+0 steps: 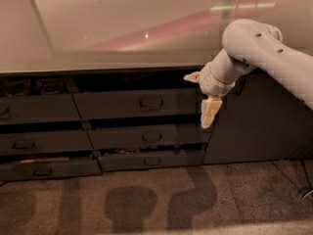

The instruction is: Open top drawer

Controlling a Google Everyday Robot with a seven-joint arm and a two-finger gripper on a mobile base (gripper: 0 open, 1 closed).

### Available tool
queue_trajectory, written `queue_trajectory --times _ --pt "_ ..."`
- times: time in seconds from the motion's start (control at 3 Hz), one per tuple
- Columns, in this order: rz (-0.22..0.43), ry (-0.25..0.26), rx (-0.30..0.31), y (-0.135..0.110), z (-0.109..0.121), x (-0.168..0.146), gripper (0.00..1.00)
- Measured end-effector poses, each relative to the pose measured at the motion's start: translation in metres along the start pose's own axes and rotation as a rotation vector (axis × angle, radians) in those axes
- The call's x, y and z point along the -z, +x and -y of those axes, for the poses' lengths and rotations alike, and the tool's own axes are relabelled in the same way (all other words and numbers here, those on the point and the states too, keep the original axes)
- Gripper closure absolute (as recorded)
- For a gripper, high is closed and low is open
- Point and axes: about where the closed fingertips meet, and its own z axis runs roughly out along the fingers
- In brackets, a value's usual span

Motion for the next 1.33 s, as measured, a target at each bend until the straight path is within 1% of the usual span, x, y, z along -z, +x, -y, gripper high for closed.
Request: queue_trajectory --times 0.33,0.67,1.0,1.33 --pt "0.000 0.000 0.000 0.0000 0.0000 -0.0001 0.00" --pt "0.087 0.025 0.030 0.0004 -0.0006 -0.0032 0.00" --pt "0.155 0.102 0.106 -0.0012 -0.0050 -0.0008 0.00" --pt "0.205 0.207 0.187 -0.0052 -0.0083 -0.0004 0.00"
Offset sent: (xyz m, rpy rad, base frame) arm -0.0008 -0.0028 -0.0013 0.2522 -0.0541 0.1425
